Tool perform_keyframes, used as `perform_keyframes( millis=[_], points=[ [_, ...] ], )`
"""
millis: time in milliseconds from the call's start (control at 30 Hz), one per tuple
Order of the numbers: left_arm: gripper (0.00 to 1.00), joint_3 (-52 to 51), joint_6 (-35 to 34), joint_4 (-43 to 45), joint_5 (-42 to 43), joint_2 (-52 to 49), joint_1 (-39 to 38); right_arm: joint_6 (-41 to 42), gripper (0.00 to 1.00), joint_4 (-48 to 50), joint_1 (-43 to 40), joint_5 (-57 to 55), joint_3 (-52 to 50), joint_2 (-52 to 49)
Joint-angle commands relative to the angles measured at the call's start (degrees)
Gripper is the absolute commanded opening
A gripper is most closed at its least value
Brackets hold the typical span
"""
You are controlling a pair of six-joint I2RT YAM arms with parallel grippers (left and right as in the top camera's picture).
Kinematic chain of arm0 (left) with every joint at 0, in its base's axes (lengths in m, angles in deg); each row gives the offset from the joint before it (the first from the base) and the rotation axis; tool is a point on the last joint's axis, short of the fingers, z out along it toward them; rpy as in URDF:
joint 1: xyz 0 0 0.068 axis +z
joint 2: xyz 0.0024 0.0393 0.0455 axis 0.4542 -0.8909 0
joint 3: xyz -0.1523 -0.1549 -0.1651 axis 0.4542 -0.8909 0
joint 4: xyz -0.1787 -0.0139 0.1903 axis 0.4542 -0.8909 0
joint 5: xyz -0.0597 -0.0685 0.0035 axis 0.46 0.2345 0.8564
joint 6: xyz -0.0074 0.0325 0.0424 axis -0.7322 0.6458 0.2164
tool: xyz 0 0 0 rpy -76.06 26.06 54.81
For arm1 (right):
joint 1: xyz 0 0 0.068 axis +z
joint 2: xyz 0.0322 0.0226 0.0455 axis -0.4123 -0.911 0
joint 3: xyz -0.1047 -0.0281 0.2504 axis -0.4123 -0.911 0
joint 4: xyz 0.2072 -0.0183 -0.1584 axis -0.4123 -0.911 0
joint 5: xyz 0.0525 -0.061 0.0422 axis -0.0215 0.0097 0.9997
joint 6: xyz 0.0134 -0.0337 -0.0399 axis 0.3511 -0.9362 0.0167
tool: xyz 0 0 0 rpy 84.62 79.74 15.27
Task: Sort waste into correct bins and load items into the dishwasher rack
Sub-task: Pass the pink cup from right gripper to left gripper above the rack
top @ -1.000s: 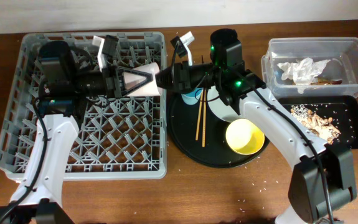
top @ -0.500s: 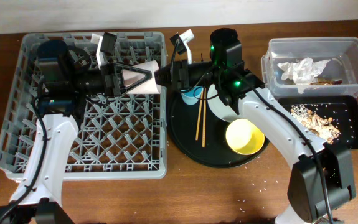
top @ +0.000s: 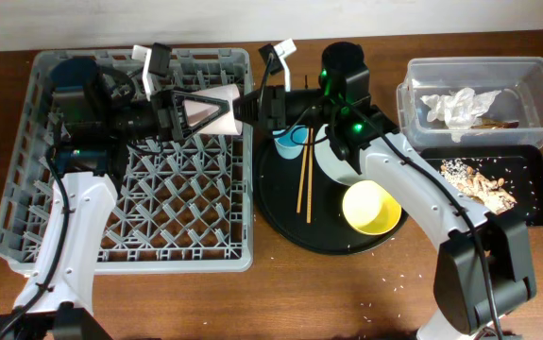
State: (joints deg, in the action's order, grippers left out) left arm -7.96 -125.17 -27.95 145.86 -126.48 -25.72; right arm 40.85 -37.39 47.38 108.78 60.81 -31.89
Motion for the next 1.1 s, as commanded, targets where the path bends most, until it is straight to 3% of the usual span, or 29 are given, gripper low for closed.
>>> perform_keyframes(
  millis=[0, 367, 1067],
  points=[
    [0.91, -0.2, -0.6, -1.1, 6.6, 0.5, -1.5, 2.5, 0.04, 4.2, -1.8, -1.5, 0.9, -0.3],
    [0.91, -0.2, -0.6, -0.8, 6.7, 0.5, -1.5, -1.4, 0.04, -1.9, -1.7, 3.4, 0.9, -0.3],
    [0.93, -0.2, -0.6, -0.7, 6.6, 0.5, -1.5, -1.2, 0.04, 0.3, -5.1, 12.5, 0.9, -0.2]
  ],
)
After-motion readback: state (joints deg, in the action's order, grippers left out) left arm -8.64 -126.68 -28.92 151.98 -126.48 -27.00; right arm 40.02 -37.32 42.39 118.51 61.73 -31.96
